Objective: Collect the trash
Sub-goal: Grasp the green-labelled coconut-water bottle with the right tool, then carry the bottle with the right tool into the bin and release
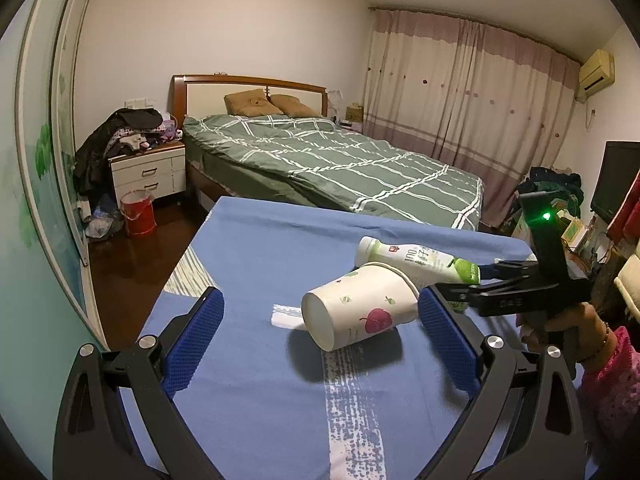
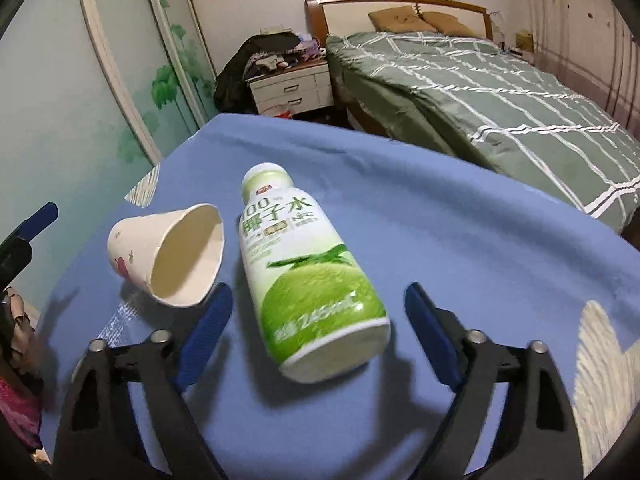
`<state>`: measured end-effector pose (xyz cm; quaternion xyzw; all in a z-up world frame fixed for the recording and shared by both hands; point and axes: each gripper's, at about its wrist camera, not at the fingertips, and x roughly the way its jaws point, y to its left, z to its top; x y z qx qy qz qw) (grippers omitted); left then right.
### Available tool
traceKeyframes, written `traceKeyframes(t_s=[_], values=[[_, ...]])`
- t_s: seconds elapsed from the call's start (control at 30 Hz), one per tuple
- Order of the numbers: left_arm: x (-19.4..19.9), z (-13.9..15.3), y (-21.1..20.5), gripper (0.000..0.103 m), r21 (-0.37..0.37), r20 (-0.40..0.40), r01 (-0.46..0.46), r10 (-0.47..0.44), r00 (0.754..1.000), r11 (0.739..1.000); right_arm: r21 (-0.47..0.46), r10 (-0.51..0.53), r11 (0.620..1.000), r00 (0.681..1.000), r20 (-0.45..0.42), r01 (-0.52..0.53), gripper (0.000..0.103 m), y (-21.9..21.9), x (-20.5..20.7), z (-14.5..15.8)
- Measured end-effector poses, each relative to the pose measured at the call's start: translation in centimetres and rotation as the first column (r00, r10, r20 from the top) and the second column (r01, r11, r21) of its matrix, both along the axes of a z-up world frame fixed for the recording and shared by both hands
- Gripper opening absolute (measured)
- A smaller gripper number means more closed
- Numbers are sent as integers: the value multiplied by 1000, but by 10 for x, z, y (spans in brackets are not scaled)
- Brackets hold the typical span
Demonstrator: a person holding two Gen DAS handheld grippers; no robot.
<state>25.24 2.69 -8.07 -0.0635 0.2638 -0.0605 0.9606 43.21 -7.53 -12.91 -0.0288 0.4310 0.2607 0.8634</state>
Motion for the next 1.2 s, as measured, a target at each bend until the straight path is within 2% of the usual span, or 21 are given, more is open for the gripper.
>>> traceKeyframes(t_s=[0.03, 0.13, 0.27, 0.3, 0.4, 0.53, 0.73, 0.8, 0.9, 1.03, 1.07, 1.13, 1.17, 1.2], values=[[0, 0, 0, 96, 2, -2, 0, 0, 1000, 1000, 4, 1, 1000, 1000, -11, -1, 59, 1, 0, -1], [1, -1, 0, 96, 2, -4, 0, 0, 1000, 1000, 17, -19, 1000, 1000, -17, 19, 57, -3, -9, 3], [2, -2, 1, 96, -7, -3, 4, -4, 1000, 1000, 72, -52, 996, 999, 10, 51, 54, -20, -35, 25], [2, -2, 0, 96, -6, -2, 5, -5, 1000, 1000, 86, -60, 995, 998, 14, 58, 50, -25, -41, 29], [0, -1, -1, 96, 0, 7, 9, -9, 1000, 1000, 92, -113, 990, 993, 31, 110, 49, -40, -66, 45], [-3, 0, -5, 96, 1, 21, 20, -20, 1000, 1000, 149, -154, 978, 988, 27, 148, 49, -62, -102, 58], [-7, 0, -10, 96, 15, 30, 36, -36, 999, 999, 194, -263, 948, 964, 27, 253, 49, -103, -166, 75], [-9, 1, -13, 96, 23, 36, 45, -46, 998, 999, 211, -323, 928, 945, 41, 308, 49, -125, -191, 82], [-11, 2, -19, 96, 37, 39, 58, -60, 997, 998, 222, -441, 880, 896, 48, 420, 49, -164, -226, 90], [-13, 2, -22, 96, 41, 40, 68, -70, 997, 997, 246, -576, 802, 814, 73, 545, 49, -217, -266, 103], [-14, 2, -22, 96, 42, 40, 68, -70, 997, 997, 252, -618, 772, 781, 84, 584, 49, -233, -280, 106], [-14, 2, -23, 96, 43, 38, 70, -71, 997, 997, 260, -667, 732, 740, 86, 630, 49, -255, -293, 107], [-14, 1, -23, 96, 46, 38, 70, -72, 997, 997, 262, -703, 700, 706, 85, 665, 49, -270, -301, 105], [-14, 1, -24, 96, 47, 37, 70, -72, 997, 996, 258, -718, 685, 691, 84, 681, 49, -277, -303, 103]])
